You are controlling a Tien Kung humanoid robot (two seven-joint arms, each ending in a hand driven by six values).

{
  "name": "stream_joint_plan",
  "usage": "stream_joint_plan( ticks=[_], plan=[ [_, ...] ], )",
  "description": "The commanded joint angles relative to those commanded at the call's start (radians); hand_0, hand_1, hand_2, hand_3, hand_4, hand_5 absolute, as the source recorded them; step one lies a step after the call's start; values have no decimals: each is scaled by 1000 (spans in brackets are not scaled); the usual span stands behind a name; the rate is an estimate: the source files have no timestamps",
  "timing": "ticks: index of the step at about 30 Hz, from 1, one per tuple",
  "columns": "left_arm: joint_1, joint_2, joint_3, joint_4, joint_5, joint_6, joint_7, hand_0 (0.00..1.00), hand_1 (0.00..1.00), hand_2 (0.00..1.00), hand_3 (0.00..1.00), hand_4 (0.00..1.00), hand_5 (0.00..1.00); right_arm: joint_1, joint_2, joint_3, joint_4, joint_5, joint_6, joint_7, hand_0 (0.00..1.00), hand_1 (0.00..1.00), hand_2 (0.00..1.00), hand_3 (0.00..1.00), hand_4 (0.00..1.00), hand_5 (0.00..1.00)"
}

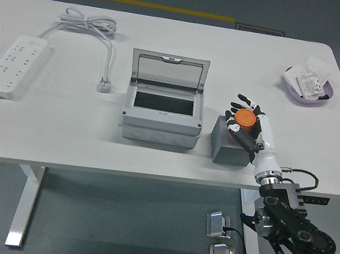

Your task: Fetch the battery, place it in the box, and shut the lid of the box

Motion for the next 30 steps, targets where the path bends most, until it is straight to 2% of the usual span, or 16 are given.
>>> stream_joint_plan(
  ticks=[7, 8, 13, 14, 19, 20, 30],
  plan=[
    [-2, 1, 10, 0, -9, 1, -4, 634, 690, 597, 614, 685, 99, 1, -1, -10, 0, 43, -1, 9, 617, 667, 670, 765, 522, 77],
    [-1, 1, 18, 0, -16, 2, -7, 633, 691, 600, 614, 685, 100, 2, -1, -13, 1, 50, -4, 11, 521, 562, 569, 660, 307, 29],
    [-1, 2, 42, 0, -40, 3, -16, 633, 691, 600, 614, 685, 100, 5, -2, -25, 4, 60, -22, 7, 521, 562, 569, 660, 307, 29],
    [-1, 2, 45, 0, -44, 3, -17, 632, 691, 601, 614, 684, 99, 5, -2, -27, 5, 59, -25, 5, 399, 465, 518, 580, 212, 2],
    [-1, 4, 63, 0, -64, 3, -24, 632, 691, 601, 614, 684, 99, 8, -2, -36, 9, 51, -39, -5, 399, 465, 518, 580, 212, 2],
    [-1, 4, 64, 0, -66, 3, -25, 633, 691, 605, 614, 684, 97, 8, -2, -38, 9, 49, -41, -7, 356, 421, 494, 521, 29, 2],
    [-2, 10, 77, 0, -74, 4, -27, 632, 692, 605, 614, 684, 98, 23, -4, -62, 5, 41, -62, -12, 337, 403, 483, 488, 2, 2]
  ],
)
